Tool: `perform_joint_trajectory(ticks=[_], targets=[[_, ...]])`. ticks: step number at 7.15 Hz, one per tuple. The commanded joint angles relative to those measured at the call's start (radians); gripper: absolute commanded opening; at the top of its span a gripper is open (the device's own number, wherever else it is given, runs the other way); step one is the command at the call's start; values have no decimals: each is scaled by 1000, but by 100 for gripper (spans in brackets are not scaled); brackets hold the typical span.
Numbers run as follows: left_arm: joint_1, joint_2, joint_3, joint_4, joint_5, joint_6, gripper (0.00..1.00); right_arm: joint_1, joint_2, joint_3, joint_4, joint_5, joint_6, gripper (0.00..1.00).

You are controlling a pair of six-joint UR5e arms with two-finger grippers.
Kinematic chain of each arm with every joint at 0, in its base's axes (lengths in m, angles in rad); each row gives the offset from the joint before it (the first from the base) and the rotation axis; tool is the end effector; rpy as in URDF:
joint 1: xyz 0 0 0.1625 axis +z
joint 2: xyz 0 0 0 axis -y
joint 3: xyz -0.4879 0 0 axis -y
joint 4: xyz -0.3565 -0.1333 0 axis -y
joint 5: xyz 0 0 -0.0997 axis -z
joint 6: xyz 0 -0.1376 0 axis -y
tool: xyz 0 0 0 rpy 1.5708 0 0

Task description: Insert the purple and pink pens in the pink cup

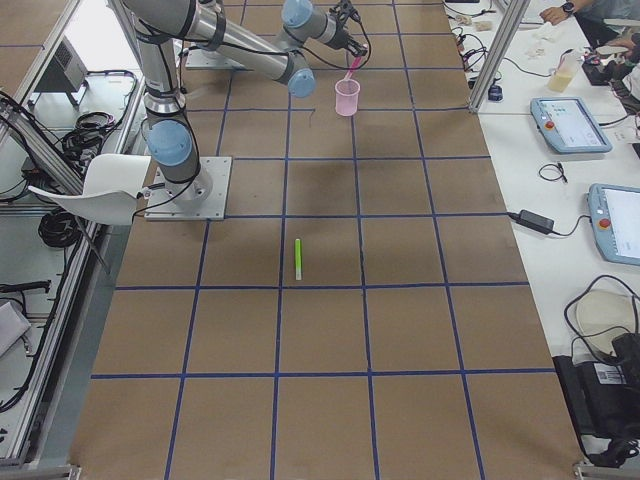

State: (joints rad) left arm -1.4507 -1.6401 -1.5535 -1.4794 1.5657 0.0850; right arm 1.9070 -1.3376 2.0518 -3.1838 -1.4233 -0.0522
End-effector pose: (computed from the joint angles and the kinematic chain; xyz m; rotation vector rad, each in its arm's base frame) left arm -0.0737 -0.5073 0.4971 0.0549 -3.1395 0.0623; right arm 0.3266 -0.4692 0.3970 -0.5959 2.5472 -1.2209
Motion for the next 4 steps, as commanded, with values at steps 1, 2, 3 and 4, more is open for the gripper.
perform_joint_trajectory(ticks=[1,2,3,4], targets=[[-2,2,-7,4,-6,-22,0,24,69,-1,-88,-42,12,0],[-2,3,-8,4,-6,-25,0,24,80,2,-97,-43,12,0],[-2,3,-8,5,-7,-27,0,24,89,16,-103,-43,12,0],[-2,3,-8,5,-7,-27,0,24,101,31,-117,-43,14,0]])
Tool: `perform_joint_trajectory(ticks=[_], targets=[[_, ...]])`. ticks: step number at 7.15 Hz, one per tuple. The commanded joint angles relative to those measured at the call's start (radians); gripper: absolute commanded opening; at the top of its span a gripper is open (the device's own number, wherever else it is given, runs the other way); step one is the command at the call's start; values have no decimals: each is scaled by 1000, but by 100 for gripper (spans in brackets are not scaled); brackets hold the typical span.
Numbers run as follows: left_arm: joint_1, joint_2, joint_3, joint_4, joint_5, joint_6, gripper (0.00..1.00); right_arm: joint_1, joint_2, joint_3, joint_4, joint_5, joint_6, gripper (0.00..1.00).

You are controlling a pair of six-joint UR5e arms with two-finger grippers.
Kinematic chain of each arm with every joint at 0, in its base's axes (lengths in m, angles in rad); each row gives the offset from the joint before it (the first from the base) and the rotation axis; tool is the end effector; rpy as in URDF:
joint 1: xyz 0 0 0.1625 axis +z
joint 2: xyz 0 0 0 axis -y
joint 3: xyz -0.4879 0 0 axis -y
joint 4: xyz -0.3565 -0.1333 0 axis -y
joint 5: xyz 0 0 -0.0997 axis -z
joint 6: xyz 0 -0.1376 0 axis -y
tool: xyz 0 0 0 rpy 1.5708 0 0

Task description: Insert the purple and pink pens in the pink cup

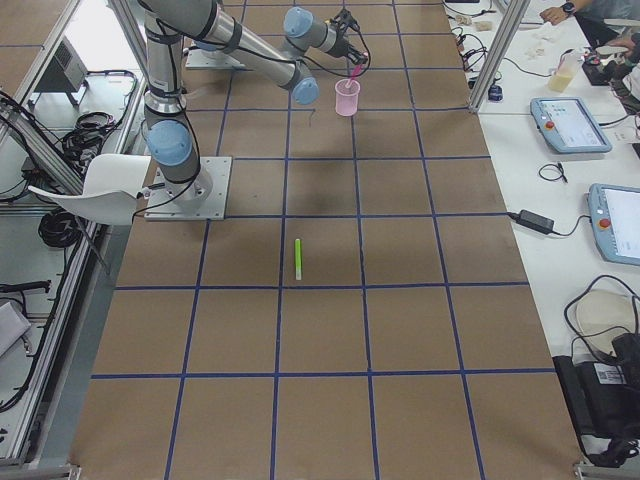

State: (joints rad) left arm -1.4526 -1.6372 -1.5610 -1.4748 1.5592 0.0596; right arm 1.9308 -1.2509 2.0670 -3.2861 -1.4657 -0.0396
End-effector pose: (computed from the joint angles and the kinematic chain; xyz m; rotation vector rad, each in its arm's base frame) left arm -0.0758 -0.5058 0.4956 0.0914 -3.1316 0.0631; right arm 0.3379 -0.4784 0.3588 -0.5884 2.5686 -1.2328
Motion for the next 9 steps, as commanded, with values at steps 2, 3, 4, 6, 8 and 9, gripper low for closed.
perform_joint_trajectory(ticks=[2,3,4,6,8,9], targets=[[-2,2,-2,4,-2,-4,0,0,40,18,-64,-1,1,60],[-8,3,-5,13,-5,-73,0,0,42,18,-64,-1,4,98],[-62,0,-14,80,-2,-140,0,-9,35,-1,-55,-2,-12,100],[-226,-18,-68,286,8,-336,0,-58,15,-66,91,-1,-19,100],[-314,-26,-190,548,21,-464,0,-152,-86,-137,393,14,-87,100],[-351,-30,-235,630,74,-550,0,-195,-119,-142,484,13,-141,100]])
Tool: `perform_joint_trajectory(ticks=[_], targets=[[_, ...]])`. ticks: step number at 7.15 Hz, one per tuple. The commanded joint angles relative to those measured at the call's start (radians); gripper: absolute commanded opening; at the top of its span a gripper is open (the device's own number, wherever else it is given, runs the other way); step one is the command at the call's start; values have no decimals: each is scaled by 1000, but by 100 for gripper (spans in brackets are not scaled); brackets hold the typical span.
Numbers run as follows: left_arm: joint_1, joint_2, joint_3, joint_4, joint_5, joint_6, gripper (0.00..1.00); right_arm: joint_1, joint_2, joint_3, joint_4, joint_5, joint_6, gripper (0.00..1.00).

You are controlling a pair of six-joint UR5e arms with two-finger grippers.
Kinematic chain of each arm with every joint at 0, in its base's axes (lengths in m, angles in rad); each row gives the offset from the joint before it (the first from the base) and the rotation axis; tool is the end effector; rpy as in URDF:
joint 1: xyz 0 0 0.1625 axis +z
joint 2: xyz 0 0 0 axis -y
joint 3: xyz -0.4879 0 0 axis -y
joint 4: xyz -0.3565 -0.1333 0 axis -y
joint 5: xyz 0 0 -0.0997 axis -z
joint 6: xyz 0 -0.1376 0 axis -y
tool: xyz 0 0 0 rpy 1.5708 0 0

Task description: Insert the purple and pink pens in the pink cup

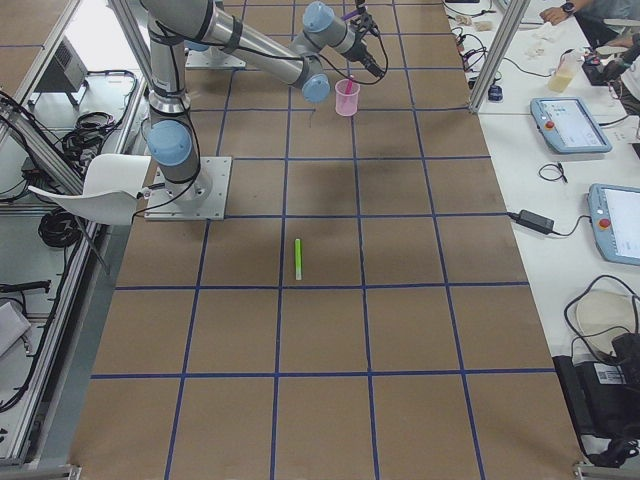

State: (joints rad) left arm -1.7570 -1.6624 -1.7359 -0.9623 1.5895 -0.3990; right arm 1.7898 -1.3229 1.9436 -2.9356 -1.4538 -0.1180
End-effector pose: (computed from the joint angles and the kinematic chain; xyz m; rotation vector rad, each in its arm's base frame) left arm -0.2267 -0.4971 0.4630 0.3250 -2.9960 0.5210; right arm 0.2709 -0.5294 0.3951 -0.5315 2.7434 -1.0805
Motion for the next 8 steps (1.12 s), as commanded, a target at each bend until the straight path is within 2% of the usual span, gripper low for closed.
perform_joint_trajectory(ticks=[1,2,3,4,6,8], targets=[[-94,-23,-70,173,93,-169,0,-81,-89,-18,233,-9,-65,100],[-151,-60,-71,227,159,-223,0,-114,-138,-22,369,-13,-66,100],[-206,-95,-70,293,182,-289,0,-157,-171,-34,469,-13,-72,100],[-243,-132,-68,337,263,-299,0,-190,-183,-82,575,-11,-78,100],[-294,-210,-73,483,355,-296,0,-188,-187,-240,900,-55,-80,100],[-349,-259,-71,568,484,-290,0,-188,-185,-320,1092,-68,-51,100]])
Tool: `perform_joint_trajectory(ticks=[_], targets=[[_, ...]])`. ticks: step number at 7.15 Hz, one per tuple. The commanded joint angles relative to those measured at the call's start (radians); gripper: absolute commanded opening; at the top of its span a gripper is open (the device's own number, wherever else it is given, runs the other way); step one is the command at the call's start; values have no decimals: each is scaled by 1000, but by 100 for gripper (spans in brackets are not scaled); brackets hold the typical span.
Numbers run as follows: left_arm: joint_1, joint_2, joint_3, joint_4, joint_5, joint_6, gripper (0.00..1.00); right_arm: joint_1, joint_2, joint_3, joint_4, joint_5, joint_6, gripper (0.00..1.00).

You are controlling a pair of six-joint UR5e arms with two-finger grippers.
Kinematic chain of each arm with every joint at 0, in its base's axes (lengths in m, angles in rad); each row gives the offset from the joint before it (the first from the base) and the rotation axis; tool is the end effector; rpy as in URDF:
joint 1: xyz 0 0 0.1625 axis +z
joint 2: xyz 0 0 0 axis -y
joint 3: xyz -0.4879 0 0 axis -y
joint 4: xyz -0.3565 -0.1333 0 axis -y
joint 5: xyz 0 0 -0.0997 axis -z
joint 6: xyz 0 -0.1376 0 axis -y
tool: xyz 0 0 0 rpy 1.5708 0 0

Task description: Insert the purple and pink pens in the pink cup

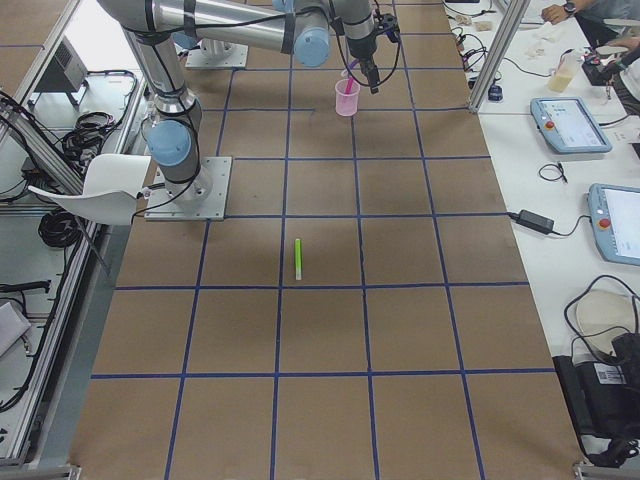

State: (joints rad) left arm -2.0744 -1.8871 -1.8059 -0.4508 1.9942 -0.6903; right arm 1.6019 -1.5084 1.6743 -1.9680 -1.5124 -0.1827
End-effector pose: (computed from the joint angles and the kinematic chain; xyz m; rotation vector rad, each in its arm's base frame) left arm -0.3602 -0.4946 0.3874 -0.4555 2.8948 -1.0601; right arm 0.1571 -0.5059 0.4797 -0.3390 3.0611 -0.3636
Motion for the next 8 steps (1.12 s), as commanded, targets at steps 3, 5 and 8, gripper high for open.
perform_joint_trajectory(ticks=[3,5,8], targets=[[-41,-131,-23,260,103,17,0,-2,0,-73,196,-9,196,100],[-58,-152,-29,279,124,37,0,-7,-1,-76,278,-25,203,100],[-108,-144,-78,285,189,34,0,3,-15,-71,279,-54,212,100]])
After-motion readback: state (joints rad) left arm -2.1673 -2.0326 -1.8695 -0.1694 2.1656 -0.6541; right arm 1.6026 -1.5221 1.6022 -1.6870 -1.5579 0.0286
